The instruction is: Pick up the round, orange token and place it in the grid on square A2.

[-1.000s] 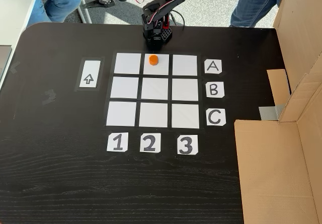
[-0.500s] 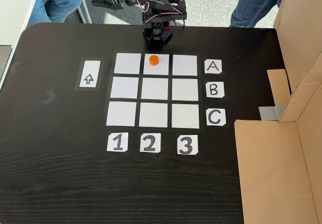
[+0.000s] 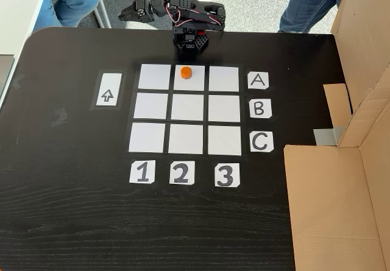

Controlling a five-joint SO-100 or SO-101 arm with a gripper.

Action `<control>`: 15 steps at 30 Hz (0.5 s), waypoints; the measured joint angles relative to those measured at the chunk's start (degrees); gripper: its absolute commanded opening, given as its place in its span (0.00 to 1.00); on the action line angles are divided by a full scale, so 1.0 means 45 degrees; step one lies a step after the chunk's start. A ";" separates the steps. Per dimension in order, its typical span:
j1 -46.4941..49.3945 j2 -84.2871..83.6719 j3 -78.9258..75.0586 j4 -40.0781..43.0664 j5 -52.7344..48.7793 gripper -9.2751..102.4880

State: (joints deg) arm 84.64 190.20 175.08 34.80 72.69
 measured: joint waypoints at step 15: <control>0.0234 0.0000 0.0000 0.0977 0.0469 0.09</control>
State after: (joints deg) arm 85.69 190.20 175.08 39.20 74.79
